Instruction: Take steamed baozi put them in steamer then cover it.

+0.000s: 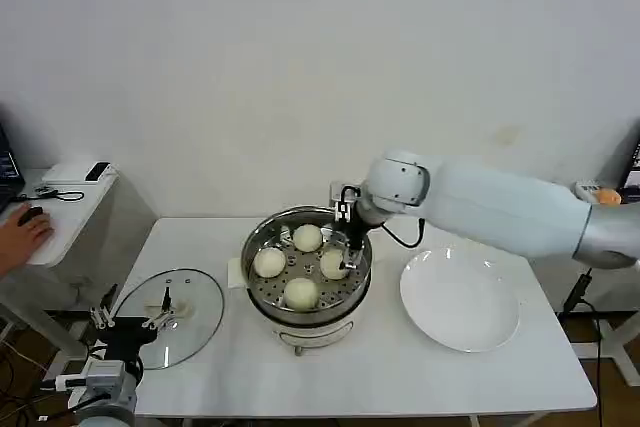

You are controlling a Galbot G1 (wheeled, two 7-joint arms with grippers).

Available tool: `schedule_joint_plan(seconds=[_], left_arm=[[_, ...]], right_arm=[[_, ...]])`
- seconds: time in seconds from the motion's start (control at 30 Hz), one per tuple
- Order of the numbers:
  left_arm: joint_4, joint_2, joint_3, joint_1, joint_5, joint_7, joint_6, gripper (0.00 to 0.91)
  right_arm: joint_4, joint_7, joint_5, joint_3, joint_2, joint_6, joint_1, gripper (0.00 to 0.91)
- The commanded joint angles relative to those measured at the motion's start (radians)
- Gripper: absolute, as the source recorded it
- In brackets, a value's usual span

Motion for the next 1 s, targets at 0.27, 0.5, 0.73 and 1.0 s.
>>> schedule_joint_plan(seconds=[0.27, 0.5, 0.73, 1.0], left_arm=[[0.006, -0.003, -0.001, 0.005, 0.008, -0.001, -0.004, 0.907], [0.029, -0.010, 0.012, 0.014, 0.041, -0.007, -0.031, 0.907], [0.065, -0.008, 0.008, 0.016, 0.092, 0.019, -0.070, 0.907], [0.123, -0.015, 0.032, 0.024, 0.230, 0.017, -0.109, 0.907]], right_arm=[[0.319, 0.679, 0.111, 0.383, -0.336, 0.272, -0.455, 0.907], [0.366, 0.776, -0.119, 0.974, -0.337, 0.476, -1.074, 0.907], [0.391, 0.693, -0.409, 1.529, -0.080, 0.684, -1.598, 0.907], [0.416, 0.504, -0.517, 1.985, 0.317, 0.804, -1.877, 0.907]])
